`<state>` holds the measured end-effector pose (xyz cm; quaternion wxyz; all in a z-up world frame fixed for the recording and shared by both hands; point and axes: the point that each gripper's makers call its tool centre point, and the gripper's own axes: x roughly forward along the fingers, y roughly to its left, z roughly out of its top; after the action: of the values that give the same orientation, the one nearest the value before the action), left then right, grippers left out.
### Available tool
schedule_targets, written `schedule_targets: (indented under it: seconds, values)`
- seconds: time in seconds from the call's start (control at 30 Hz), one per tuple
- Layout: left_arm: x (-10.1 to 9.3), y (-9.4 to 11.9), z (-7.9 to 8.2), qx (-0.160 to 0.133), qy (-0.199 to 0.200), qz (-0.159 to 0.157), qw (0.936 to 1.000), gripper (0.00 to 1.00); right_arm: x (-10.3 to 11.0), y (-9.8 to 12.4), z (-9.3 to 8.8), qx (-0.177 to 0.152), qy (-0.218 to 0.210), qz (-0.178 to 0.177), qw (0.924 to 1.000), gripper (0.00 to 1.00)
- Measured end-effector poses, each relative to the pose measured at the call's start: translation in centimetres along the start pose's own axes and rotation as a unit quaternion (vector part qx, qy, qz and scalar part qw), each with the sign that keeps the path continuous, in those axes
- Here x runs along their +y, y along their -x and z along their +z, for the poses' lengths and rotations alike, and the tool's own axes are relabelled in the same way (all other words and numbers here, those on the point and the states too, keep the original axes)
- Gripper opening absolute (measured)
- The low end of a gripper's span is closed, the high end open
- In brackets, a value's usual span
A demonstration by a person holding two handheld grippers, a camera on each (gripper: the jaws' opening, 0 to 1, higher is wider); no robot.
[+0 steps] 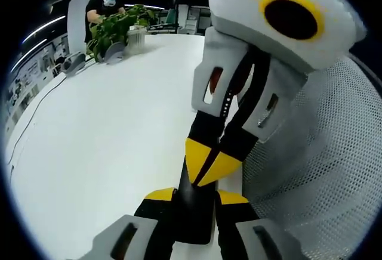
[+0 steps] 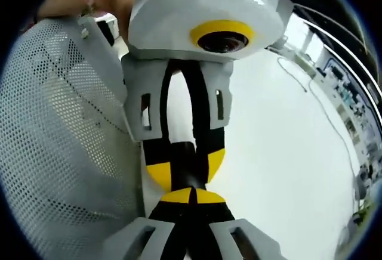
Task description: Press the specified remote control buttons in sequence, fully releasing each button before pressing the next.
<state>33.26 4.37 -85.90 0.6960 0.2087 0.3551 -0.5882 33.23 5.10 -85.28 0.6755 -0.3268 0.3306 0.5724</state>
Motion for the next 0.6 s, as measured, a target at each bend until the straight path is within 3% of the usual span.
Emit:
schedule_targets:
  seconds: [0.6]
  values:
    - [-0.1, -0.1, 0.0, 0.003, -0.007, 0.004, 1.0, 0.25, -0.2, 1.6, -2.4, 0.03, -0.002, 0.014, 0.9995, 0.0]
